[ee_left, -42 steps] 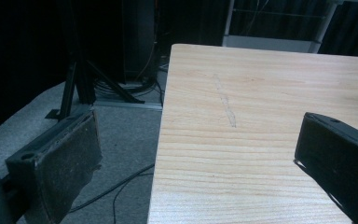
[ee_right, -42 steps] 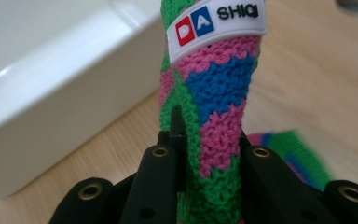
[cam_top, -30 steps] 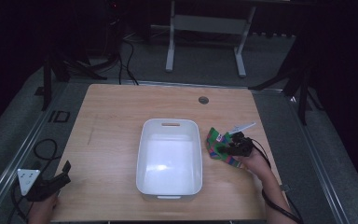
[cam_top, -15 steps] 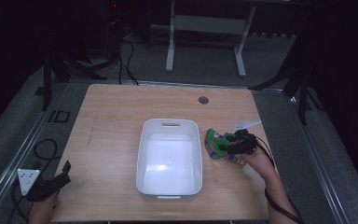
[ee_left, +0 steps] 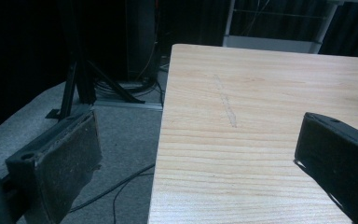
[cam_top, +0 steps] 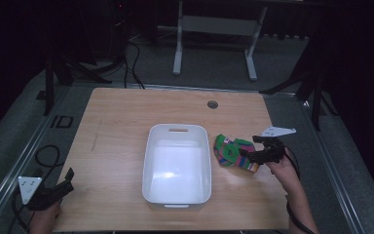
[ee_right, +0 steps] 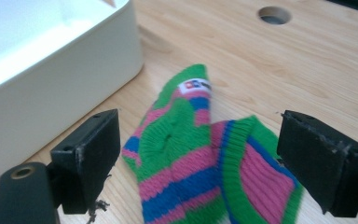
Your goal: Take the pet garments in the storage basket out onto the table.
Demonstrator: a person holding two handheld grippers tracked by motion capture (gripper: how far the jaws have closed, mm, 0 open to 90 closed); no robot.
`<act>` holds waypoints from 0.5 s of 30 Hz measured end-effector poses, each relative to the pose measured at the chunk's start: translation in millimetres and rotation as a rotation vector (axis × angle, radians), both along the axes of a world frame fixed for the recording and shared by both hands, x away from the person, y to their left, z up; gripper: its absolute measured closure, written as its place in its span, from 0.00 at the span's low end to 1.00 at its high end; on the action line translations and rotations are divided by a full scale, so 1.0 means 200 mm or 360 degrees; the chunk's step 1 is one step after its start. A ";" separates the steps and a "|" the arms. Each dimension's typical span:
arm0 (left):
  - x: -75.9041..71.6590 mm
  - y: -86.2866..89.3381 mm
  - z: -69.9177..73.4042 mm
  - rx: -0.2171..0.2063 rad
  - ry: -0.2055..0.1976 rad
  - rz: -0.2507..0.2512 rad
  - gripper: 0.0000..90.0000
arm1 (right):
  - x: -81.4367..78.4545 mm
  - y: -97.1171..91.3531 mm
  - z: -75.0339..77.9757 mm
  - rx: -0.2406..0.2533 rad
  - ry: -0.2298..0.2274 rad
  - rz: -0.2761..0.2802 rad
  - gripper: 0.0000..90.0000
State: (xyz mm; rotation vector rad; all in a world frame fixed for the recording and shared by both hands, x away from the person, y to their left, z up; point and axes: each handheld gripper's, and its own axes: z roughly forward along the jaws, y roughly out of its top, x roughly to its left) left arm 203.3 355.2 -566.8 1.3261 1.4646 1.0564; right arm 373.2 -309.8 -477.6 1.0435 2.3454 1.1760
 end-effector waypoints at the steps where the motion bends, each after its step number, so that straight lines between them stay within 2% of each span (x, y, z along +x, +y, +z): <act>1: 0.00 0.00 0.00 0.0000 -0.0001 0.0001 0.01 | -0.02 -0.04 -0.01 0.0023 -0.0039 -0.0056 0.15; 6: 0.00 0.00 0.00 -0.0001 -0.0001 0.0003 0.01 | -0.08 -0.13 -0.05 0.0061 -0.0120 -0.0199 0.15; 11: 0.00 0.00 0.00 0.0001 -0.0001 0.0005 0.01 | -0.15 -0.22 -0.11 0.0103 -0.0113 -0.0287 0.15; 15: 0.00 0.00 0.00 0.0001 -0.0003 0.0008 0.01 | -0.20 -0.28 -0.15 0.0096 -0.0130 -0.0389 0.15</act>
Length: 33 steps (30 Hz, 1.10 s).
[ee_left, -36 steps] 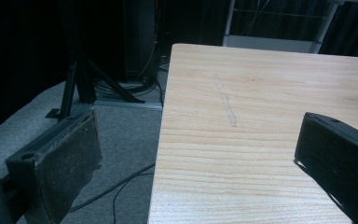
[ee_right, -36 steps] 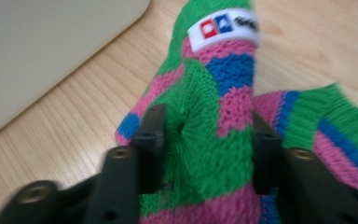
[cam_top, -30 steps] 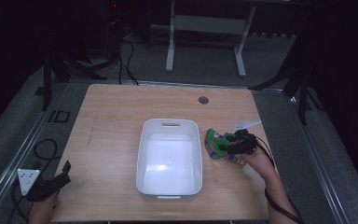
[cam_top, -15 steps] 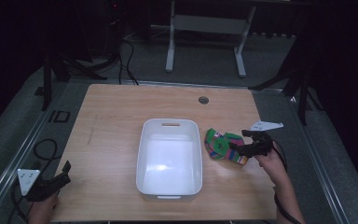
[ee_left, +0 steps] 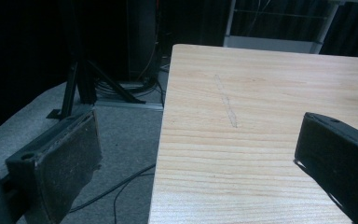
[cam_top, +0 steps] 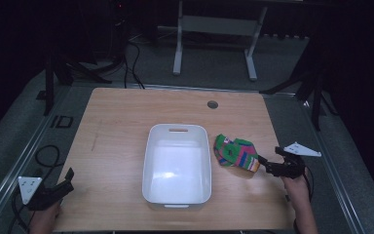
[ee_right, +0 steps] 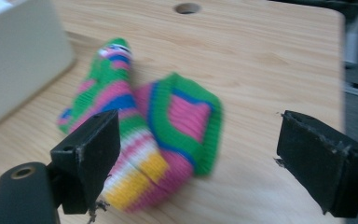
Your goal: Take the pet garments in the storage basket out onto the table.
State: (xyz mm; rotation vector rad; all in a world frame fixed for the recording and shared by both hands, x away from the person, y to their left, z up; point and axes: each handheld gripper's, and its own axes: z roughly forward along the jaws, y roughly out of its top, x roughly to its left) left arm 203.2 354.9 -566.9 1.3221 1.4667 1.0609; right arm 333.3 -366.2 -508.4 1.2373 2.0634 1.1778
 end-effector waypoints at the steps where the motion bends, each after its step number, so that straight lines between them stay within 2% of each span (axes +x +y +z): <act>1: 0.00 0.00 0.00 -0.0001 0.0000 0.0001 0.01 | -0.01 -0.02 -0.01 0.0001 -0.0013 -0.0035 0.15; 3: 0.00 0.00 0.00 -0.0002 0.0000 0.0002 0.01 | -0.05 -0.06 -0.04 0.0046 -0.0035 -0.0081 0.15; 6: 0.00 0.00 0.00 0.0005 0.0001 0.0000 0.01 | -0.08 -0.09 -0.07 0.0064 -0.0068 -0.0142 0.15; 10: 0.00 0.00 0.00 0.0005 0.0000 0.0002 0.01 | -0.14 -0.12 -0.12 0.0028 -0.0127 -0.0262 0.15; 14: 0.00 0.00 0.00 0.0007 -0.0001 0.0003 0.01 | -0.18 -0.11 -0.16 -0.0020 -0.0115 -0.0275 0.15; 18: 0.00 0.00 0.00 0.0009 -0.0003 0.0003 0.01 | -0.21 -0.12 -0.20 -0.0002 -0.0099 -0.0273 0.15; 21: 0.00 0.00 0.00 0.0009 -0.0003 0.0002 0.01 | -0.23 -0.12 -0.22 -0.0019 -0.0117 -0.0293 0.15; 26: 0.00 0.00 0.00 0.0010 -0.0003 0.0002 0.01 | -0.28 -0.14 -0.23 0.0010 -0.0192 -0.0368 0.15; 32: 0.00 -0.01 0.00 0.0014 -0.0006 0.0002 0.01 | -0.30 -0.16 -0.23 0.0025 -0.0183 -0.0429 0.15; 33: 0.00 -0.01 0.00 0.0015 -0.0006 0.0002 0.01 | -0.31 -0.17 -0.23 0.0054 -0.0180 -0.0426 0.15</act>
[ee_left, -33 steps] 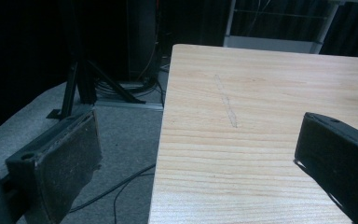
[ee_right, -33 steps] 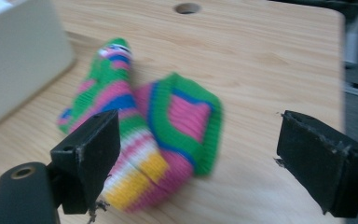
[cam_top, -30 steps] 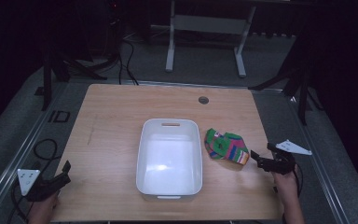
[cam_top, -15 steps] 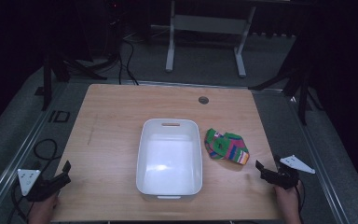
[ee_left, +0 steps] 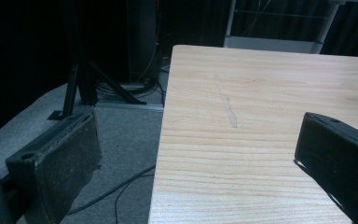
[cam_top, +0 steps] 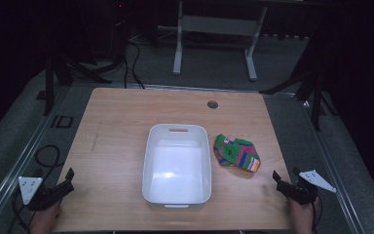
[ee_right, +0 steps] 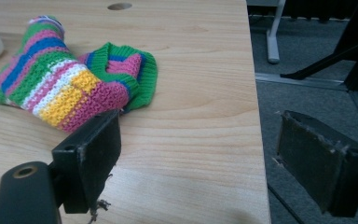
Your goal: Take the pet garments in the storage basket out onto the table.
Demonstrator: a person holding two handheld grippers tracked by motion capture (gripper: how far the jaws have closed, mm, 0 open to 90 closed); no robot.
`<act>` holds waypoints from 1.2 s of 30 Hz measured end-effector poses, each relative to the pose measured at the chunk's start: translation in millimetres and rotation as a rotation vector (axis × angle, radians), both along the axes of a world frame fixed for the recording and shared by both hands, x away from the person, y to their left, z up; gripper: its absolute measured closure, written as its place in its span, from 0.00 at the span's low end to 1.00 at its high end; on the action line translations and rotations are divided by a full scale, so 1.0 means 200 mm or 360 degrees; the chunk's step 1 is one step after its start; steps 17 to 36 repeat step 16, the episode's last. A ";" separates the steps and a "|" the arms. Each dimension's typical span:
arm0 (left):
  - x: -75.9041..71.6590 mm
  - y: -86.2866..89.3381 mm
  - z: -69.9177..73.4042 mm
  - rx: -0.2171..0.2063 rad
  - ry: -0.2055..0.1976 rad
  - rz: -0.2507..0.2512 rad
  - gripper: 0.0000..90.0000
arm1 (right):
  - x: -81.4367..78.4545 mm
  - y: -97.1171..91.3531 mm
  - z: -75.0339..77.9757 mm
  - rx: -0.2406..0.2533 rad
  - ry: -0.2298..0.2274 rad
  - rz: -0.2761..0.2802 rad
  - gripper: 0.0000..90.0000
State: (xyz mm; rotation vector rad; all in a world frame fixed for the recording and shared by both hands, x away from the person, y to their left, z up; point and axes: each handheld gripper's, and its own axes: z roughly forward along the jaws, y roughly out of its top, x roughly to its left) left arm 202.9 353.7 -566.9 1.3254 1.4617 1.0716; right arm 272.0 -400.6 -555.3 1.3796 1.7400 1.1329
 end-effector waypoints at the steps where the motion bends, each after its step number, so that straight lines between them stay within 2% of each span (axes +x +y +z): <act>1: 0.00 0.00 0.00 0.0000 -0.0002 0.0001 0.01 | 0.00 0.00 0.00 0.0000 0.0000 0.0000 0.15; 5: 0.00 0.00 0.00 -0.0011 -0.0002 0.0004 0.01 | -0.01 -0.01 0.00 0.0026 -0.0009 -0.0044 0.15; 9: 0.00 0.00 0.00 -0.0009 -0.0004 0.0007 0.01 | -0.01 -0.03 0.00 0.0063 -0.0026 -0.0047 0.15; 10: 0.00 0.00 0.00 -0.0008 -0.0003 0.0007 0.01 | -0.01 -0.03 0.00 0.0093 -0.0018 -0.0045 0.15; 14: 0.00 0.00 0.00 -0.0008 -0.0002 0.0008 0.01 | 0.00 -0.04 0.00 0.0105 -0.0004 -0.0035 0.15; 36: 0.00 0.00 0.00 -0.0009 -0.0002 0.0009 0.01 | 0.00 -0.04 0.00 0.0098 0.0001 -0.0038 0.15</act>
